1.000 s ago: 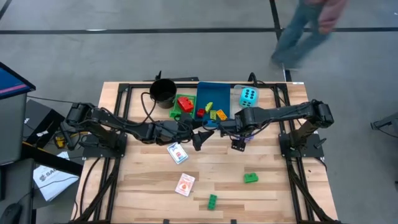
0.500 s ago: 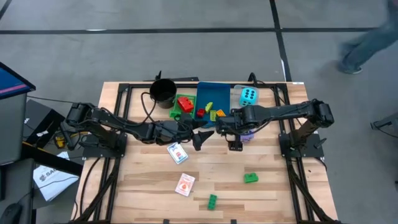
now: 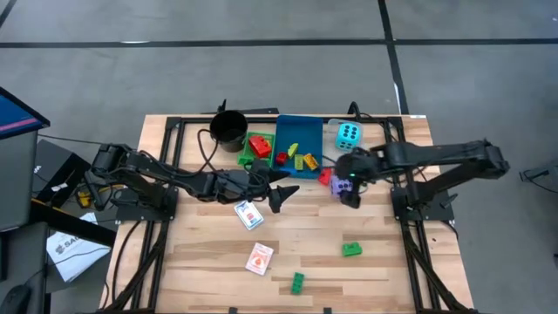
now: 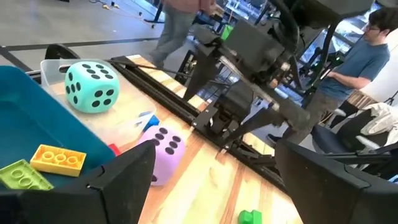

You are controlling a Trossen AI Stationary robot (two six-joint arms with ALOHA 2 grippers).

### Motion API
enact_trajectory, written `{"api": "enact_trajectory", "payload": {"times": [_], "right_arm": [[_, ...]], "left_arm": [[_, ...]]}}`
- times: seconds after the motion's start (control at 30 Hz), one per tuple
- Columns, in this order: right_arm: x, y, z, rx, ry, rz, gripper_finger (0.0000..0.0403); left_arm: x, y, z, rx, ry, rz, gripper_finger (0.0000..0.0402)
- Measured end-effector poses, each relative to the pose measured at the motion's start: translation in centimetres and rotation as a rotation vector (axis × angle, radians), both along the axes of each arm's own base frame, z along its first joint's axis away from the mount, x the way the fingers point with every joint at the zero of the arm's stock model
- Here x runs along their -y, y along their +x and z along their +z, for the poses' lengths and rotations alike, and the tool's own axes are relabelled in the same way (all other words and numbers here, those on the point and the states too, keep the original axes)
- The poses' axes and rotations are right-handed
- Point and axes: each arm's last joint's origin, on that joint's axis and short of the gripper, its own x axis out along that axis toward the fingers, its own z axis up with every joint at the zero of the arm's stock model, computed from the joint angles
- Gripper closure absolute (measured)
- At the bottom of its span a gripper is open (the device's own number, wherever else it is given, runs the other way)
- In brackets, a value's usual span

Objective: Pick & Place Toys
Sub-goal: Put the purple dice into the transparent bin

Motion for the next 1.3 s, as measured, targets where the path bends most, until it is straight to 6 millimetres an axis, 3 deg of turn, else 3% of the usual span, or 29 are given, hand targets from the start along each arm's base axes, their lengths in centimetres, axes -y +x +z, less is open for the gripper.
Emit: {"api": "enact_trajectory", "payload": {"times": [0.17, 0.37, 0.53, 0.7, 1.0, 1.3], "right_arm": [[0.0, -3.1, -1.7, 0.037, 0.016, -0.037, 0.0005], [-0.7, -5.3, -4.3, 0.167, 0.097, 0.004, 0.0006], [-2.0, -6.4, -4.4, 0.351, 0.221, 0.14, 0.0006], [-2.2, -7.8, -5.1, 0.369, 0.226, 0.164, 0.0006], [-1.8, -10.2, -7.4, 0.381, 0.268, 0.106, 0.0006], [-1.3, -13.2, -7.1, 0.628, 0.425, -0.017, 0.0006]], "left_arm": [[-0.1, 0.0, -0.1, -0.006, 0.002, 0.007, 0.0078], [-0.3, -0.1, -0.1, -0.005, 0.017, 0.093, 0.0078], [-0.5, -0.1, 0.0, 0.0, 0.016, 0.147, 0.0078], [-0.5, -0.2, 0.0, 0.005, 0.012, 0.155, 0.0078], [-0.5, -0.2, 0.1, 0.046, -0.078, 0.168, 0.0078], [-0.7, -0.2, 0.1, 0.05, -0.071, 0.214, 0.0078]]}}
